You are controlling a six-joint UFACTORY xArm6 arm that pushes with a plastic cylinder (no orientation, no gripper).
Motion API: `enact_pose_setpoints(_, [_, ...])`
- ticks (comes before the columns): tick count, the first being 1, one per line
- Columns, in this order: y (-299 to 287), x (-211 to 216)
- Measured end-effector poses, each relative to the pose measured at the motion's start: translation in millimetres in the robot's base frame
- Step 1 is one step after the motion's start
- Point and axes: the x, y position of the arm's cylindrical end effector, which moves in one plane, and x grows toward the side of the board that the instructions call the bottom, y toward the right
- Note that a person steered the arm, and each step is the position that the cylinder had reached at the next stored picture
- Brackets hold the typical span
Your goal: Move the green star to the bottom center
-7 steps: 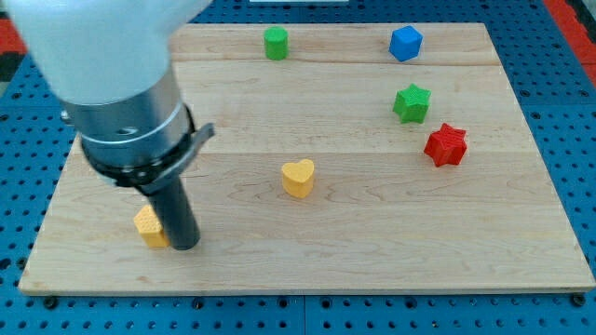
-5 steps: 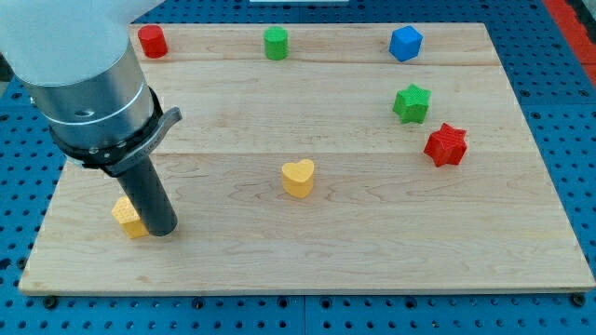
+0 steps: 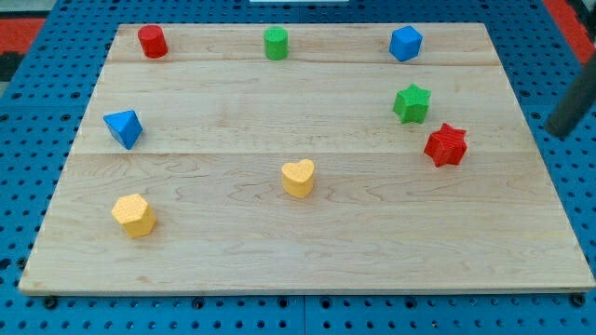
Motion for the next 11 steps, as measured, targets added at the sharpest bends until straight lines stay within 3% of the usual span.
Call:
enact_pose_setpoints(1, [-32.0,-29.3])
enact_pose_setpoints(3, [-184.7,-17.4])
enact_pose_setpoints(4, [-161.8,-22.7])
enact_pose_setpoints(6, [-190.4,-48.8])
enact_pose_setpoints(8, [-289.8,-23.6])
enact_pose_setpoints(9, [-272.2,-32.1])
enact_pose_setpoints(11, [-296.6,-15.0])
